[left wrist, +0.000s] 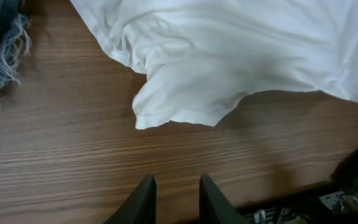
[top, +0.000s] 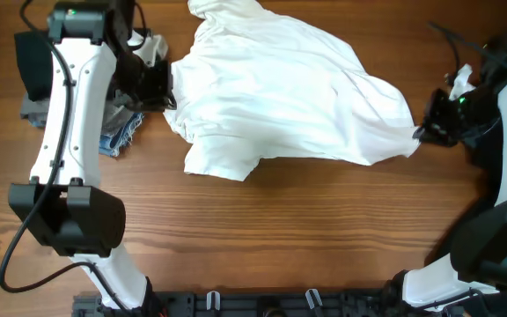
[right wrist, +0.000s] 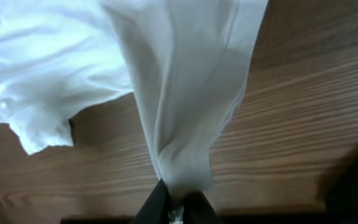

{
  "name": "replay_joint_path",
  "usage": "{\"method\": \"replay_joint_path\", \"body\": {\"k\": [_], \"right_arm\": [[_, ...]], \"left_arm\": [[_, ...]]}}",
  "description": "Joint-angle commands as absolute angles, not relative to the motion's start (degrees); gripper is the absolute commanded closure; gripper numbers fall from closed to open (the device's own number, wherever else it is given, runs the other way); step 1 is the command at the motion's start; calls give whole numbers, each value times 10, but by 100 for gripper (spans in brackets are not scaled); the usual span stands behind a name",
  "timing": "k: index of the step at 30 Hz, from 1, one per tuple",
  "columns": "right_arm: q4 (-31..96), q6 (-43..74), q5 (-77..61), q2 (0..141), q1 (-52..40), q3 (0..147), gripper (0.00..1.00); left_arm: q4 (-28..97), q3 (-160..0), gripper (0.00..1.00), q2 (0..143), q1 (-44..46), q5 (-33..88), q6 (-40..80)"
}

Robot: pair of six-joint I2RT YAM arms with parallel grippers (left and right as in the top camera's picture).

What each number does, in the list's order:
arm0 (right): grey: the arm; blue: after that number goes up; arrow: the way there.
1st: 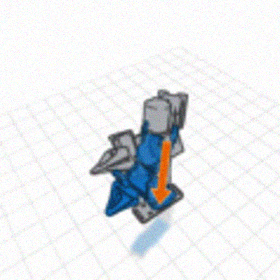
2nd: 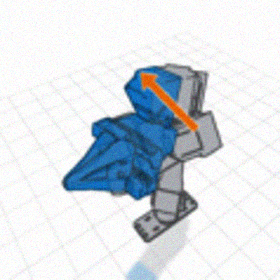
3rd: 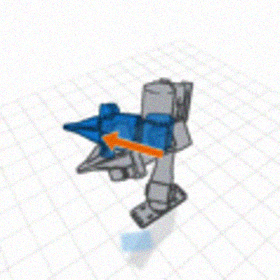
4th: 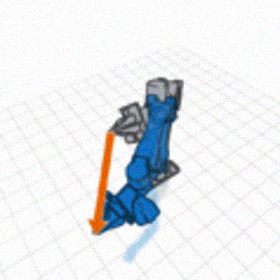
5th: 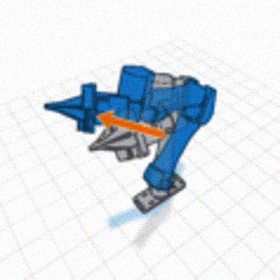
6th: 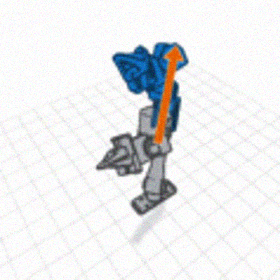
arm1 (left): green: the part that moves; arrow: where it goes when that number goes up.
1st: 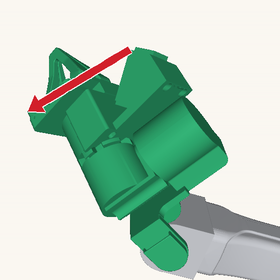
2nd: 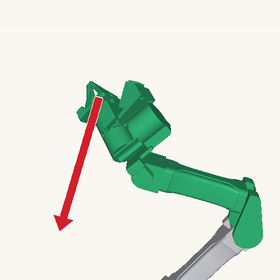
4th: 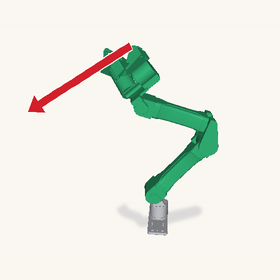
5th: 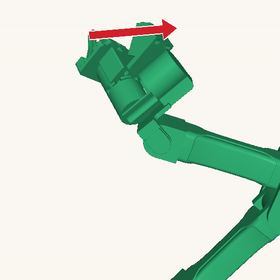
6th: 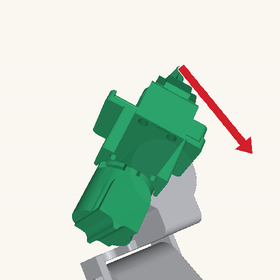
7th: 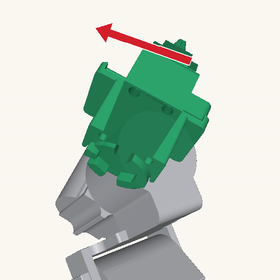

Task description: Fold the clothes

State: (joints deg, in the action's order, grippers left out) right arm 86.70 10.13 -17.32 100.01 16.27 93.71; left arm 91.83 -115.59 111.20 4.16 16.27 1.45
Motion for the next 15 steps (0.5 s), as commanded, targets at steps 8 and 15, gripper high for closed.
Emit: {"method": "replay_joint_path", "body": {"k": [8, 15], "right_arm": [[846, 91, -139, 991, 161, 915, 91], [844, 93, -111, 991, 161, 915, 90]], "left_arm": [[539, -726, 59, 1097, 92, 138, 39], [467, -654, 96, 1097, 92, 93, 52]]}}
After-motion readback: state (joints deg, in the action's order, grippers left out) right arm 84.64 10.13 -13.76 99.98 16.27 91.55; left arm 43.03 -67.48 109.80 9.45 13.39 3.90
